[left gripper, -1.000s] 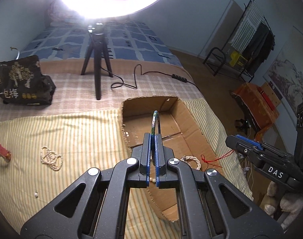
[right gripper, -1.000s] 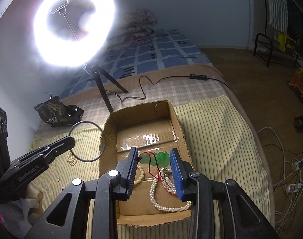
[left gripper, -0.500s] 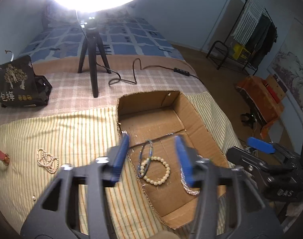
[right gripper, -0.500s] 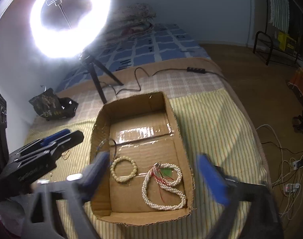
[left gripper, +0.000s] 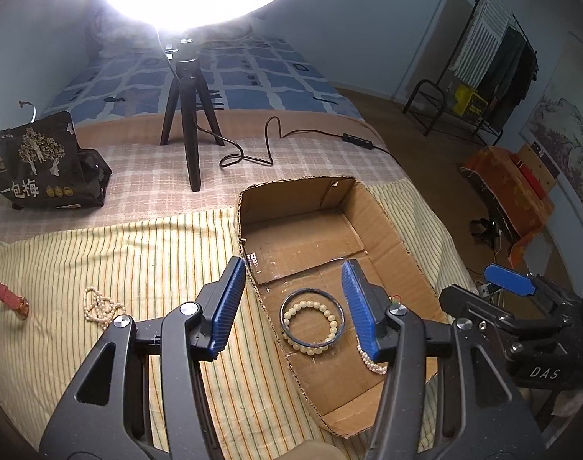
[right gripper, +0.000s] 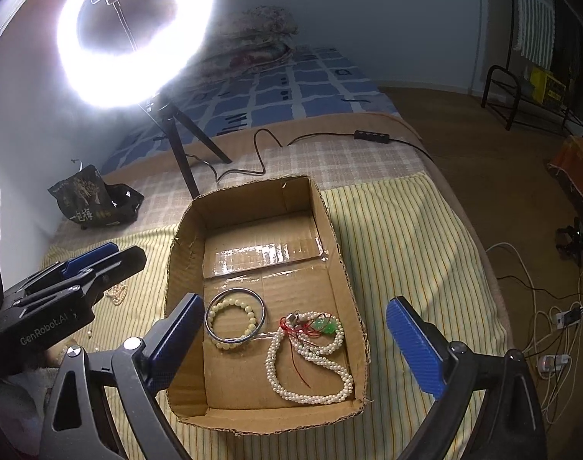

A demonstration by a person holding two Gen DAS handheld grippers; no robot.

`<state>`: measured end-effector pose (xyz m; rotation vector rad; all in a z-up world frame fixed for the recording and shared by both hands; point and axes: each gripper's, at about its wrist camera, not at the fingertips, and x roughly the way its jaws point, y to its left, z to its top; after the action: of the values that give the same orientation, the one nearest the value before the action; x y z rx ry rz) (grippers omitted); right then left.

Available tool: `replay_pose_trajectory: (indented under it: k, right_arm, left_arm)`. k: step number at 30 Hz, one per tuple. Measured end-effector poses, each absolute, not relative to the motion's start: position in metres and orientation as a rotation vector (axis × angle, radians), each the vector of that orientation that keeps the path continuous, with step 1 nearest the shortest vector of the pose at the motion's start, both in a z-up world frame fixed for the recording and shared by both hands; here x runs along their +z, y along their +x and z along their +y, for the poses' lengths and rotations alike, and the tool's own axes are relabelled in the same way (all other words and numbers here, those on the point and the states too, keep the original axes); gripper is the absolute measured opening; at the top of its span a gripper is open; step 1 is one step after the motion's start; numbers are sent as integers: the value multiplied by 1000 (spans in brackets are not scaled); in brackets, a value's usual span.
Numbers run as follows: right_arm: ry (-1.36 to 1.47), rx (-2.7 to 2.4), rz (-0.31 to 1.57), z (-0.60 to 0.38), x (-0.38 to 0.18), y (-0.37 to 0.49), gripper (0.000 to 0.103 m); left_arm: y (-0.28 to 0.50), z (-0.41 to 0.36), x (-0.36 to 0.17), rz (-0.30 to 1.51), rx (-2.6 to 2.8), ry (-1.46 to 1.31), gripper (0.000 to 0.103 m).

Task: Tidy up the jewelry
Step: 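Open both tools to drop the bangle and pendant into the box, then lift both open tools away from the box, then move the left tool to the red-strap watch while the right tool moves to a loose pearl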

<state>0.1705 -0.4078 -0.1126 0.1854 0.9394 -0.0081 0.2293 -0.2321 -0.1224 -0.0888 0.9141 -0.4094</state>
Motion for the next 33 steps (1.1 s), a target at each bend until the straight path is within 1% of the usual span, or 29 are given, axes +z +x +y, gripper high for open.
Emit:
replay_pose_trajectory:
  k: [7,18,33]
  right_arm:
    - [204,2,934,-401,-110,171,97]
    - [208,40,925,-375,-105,177,97]
    - [195,140,918,-317,-97,185,97]
  left_arm:
    - [227,-217,-120,912,-390,-71,53]
    - [229,-173,-110,908,-327,-112,53]
    - [223,-87,-99,893,-217,-141,53]
